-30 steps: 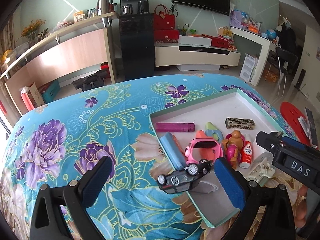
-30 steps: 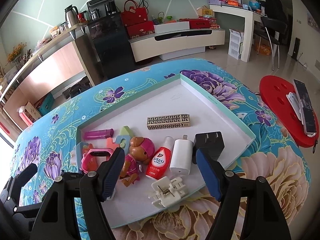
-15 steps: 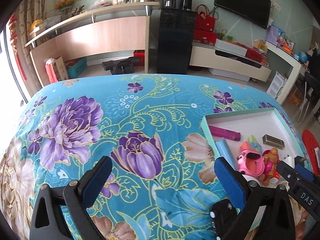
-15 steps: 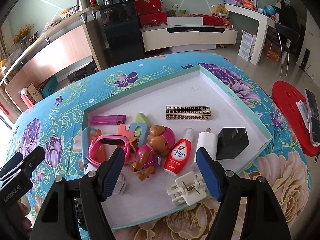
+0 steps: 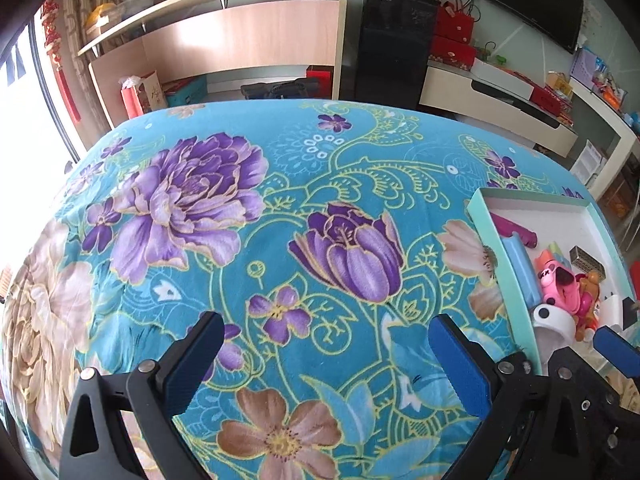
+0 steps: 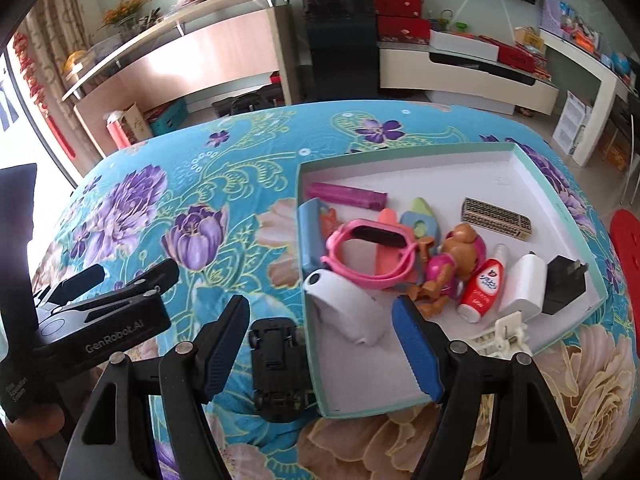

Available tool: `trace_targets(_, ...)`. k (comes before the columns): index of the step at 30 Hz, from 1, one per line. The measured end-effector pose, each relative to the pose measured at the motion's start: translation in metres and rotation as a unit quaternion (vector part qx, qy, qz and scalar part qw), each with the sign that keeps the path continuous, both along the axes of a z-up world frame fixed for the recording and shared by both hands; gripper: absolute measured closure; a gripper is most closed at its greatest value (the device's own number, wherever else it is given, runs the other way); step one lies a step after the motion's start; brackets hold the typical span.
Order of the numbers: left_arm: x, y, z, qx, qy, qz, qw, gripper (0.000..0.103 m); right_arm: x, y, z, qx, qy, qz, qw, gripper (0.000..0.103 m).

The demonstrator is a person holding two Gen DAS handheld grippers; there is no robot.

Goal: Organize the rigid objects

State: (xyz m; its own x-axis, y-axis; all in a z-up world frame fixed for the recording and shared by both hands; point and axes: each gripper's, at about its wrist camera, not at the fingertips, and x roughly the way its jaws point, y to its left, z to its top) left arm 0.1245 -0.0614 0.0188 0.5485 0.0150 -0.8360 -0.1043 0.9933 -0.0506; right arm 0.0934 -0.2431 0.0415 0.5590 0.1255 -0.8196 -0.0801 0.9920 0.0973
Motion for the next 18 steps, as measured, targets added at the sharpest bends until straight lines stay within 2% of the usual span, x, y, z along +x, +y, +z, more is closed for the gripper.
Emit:
trace_targets(4, -0.006, 0.022, -0.01, -0.011, 0.018, 0.024, 0.9995, 0.0, -0.011, 0.022, -0.015, -0.013, 0.023, 0.037, 0.999, 0.031)
trace_targets(6, -0.007, 0.032, -0.008, -0.02, 0.013, 0.039, 0.9989, 0.0, -0.015, 0.029, -0.026, -0.031, 0.038, 0.047, 0.998, 0.035)
trace_targets(13, -0.009, 0.056, -0.004, -0.052, 0.006, 0.062, 0.9967, 0.0, -0.012, 0.033, -0.044, -0.063, 0.069, 0.04, 0.995, 0.04)
trace_targets(18, -0.01, 0.067, -0.006, -0.064, 0.009, 0.075, 0.9951, 0.0, -0.01, 0.037, -0.047, -0.081, 0.071, 0.039, 0.993, 0.042)
